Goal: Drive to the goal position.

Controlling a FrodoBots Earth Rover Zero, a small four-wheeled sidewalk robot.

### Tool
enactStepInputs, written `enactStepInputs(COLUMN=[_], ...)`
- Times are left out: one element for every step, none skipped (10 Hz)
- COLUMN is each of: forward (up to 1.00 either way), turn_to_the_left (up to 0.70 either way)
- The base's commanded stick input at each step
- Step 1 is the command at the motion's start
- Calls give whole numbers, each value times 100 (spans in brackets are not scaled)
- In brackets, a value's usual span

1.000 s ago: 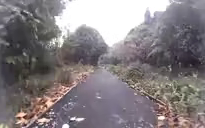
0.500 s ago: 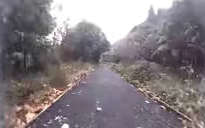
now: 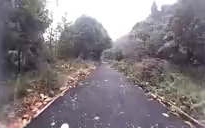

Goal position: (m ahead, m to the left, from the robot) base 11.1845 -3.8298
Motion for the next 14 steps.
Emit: enactStepInputs(forward=[95,96,96,96,96,96,96,96,96,96,96,96,96,96], turn_to_the_left=[0,0,0,-2,-5,-23,-10,0,0,0,0,0,0,0])
